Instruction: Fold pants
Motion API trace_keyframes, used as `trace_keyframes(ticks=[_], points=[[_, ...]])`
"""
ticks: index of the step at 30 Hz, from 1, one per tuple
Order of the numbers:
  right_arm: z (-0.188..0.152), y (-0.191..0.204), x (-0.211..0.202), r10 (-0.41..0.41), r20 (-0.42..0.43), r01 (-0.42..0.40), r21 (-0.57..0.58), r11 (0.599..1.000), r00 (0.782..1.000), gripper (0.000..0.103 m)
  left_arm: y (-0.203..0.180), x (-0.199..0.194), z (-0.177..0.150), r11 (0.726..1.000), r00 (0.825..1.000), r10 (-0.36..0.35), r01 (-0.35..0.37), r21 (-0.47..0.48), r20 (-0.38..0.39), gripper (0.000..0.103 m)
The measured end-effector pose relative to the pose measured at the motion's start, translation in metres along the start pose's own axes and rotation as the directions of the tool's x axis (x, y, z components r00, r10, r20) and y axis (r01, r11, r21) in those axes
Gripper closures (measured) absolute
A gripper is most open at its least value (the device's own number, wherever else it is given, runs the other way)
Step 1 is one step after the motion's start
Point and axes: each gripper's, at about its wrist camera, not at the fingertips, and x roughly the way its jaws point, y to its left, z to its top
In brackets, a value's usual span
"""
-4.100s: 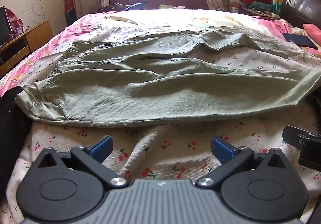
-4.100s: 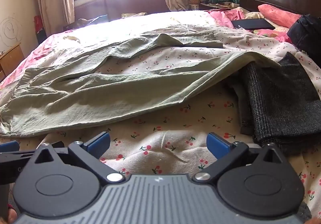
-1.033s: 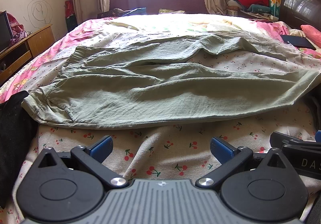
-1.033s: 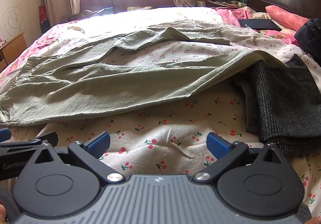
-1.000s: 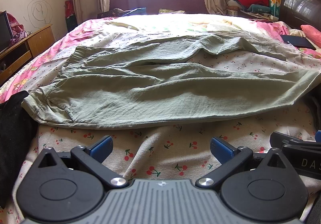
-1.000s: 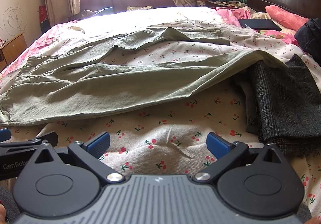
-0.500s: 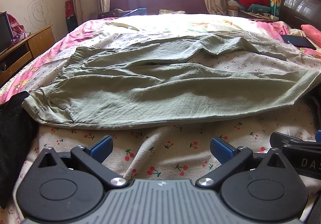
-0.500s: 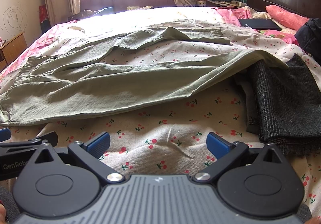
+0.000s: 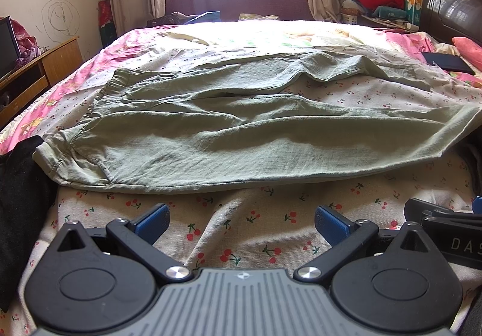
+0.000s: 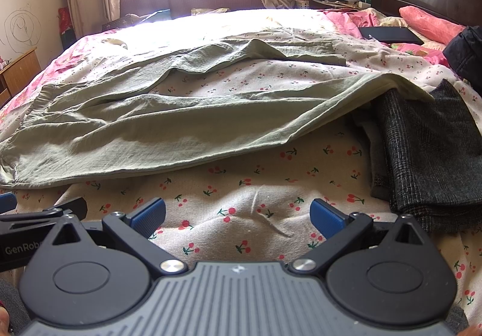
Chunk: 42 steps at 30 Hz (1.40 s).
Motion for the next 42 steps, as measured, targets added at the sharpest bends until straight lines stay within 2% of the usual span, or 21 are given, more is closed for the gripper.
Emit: trace_keyframes(ticks=[5,7,9,11,14,16,20,23,24,26,27,30,32,33,35,36,38,39,40,41,42], points=[[0.007,0.001,-0.005,0.027,0.005,-0.027,0.019,0.999,1.0,0.003,0.003,-0.009,0.017,1.0,1.0,-0.014,0.014,0.014,-0.001,0.0],[0.019,0.0,-0.01,0.068,0.025,-0.068,0.031,0.997,0.997,0.003,0.013,-0.015,0.035,0.999,0.998,-0.045,0.044,0.012,0.047,0.0],[0.041,0.001,-0.008,0.103,0.032,-0.103,0.012,0.995,0.994,0.003,0.025,-0.015,0.053,0.998,0.993,-0.022,0.015,0.061,0.118,0.0],[0.068,0.007,0.0,0.126,0.053,-0.124,-0.042,0.991,0.991,0.003,0.039,-0.004,0.074,0.992,0.989,0.009,-0.027,0.124,0.145,0.0],[0.119,0.021,0.032,0.187,0.054,-0.178,-0.147,0.973,0.981,0.003,0.079,0.035,0.117,0.986,0.986,0.051,-0.076,0.15,0.161,0.0],[0.159,0.039,0.072,0.218,0.054,-0.2,-0.237,0.951,0.974,0.003,0.11,0.076,0.149,0.984,0.985,0.089,-0.11,0.138,0.15,0.0],[0.225,0.083,0.174,0.326,0.011,-0.295,-0.398,0.869,0.945,0.005,0.161,0.167,0.199,0.981,0.987,0.106,-0.123,0.15,0.119,0.0],[0.25,0.113,0.243,0.35,-0.045,-0.321,-0.527,0.787,0.936,0.007,0.192,0.223,0.213,0.968,0.99,0.117,-0.131,0.214,0.077,0.0],[0.254,0.124,0.267,0.342,-0.074,-0.319,-0.581,0.749,0.937,0.008,0.204,0.237,0.215,0.964,0.991,0.124,-0.133,0.229,0.051,0.0],[0.261,0.142,0.296,0.317,-0.122,-0.319,-0.641,0.699,0.94,0.018,0.228,0.259,0.218,0.96,0.988,0.156,-0.154,0.233,0.009,0.0],[0.265,0.153,0.309,0.326,-0.152,-0.342,-0.656,0.673,0.933,0.018,0.242,0.269,0.22,0.962,0.987,0.16,-0.153,0.225,-0.015,0.0],[0.273,0.183,0.326,0.361,-0.219,-0.404,-0.696,0.593,0.907,0.018,0.268,0.283,0.235,0.977,0.992,0.113,-0.102,0.187,-0.048,0.0],[0.274,0.203,0.339,0.344,-0.286,-0.437,-0.724,0.534,0.894,0.018,0.278,0.292,0.244,0.989,0.994,0.007,0.009,0.144,-0.107,0.0],[0.273,0.212,0.346,0.329,-0.311,-0.445,-0.736,0.51,0.892,0.018,0.278,0.295,0.246,0.988,0.991,-0.025,0.045,0.149,-0.132,0.0],[0.27,0.224,0.358,0.295,-0.357,-0.46,-0.753,0.47,0.886,0.018,0.275,0.3,0.247,0.978,0.989,-0.036,0.064,0.2,-0.141,0.0],[0.269,0.228,0.363,0.29,-0.372,-0.469,-0.756,0.456,0.882,0.018,0.274,0.307,0.247,0.974,0.987,-0.028,0.063,0.219,-0.159,0.0],[0.267,0.232,0.37,0.278,-0.382,-0.472,-0.745,0.471,0.881,0.017,0.274,0.324,0.246,0.973,0.975,-0.028,0.078,0.219,-0.221,0.0],[0.265,0.233,0.372,0.277,-0.379,-0.469,-0.74,0.482,0.883,0.017,0.274,0.329,0.246,0.974,0.97,-0.033,0.085,0.21,-0.24,0.009],[0.263,0.233,0.371,0.282,-0.375,-0.468,-0.741,0.481,0.883,0.022,0.275,0.33,0.246,0.976,0.968,-0.043,0.093,0.195,-0.248,0.017],[0.262,0.232,0.368,0.291,-0.371,-0.471,-0.741,0.479,0.882,0.032,0.275,0.33,0.246,0.98,0.968,-0.045,0.091,0.176,-0.246,0.02],[0.261,0.23,0.365,0.301,-0.374,-0.478,-0.734,0.482,0.877,0.041,0.274,0.328,0.248,0.983,0.97,-0.048,0.089,0.162,-0.238,0.031]])
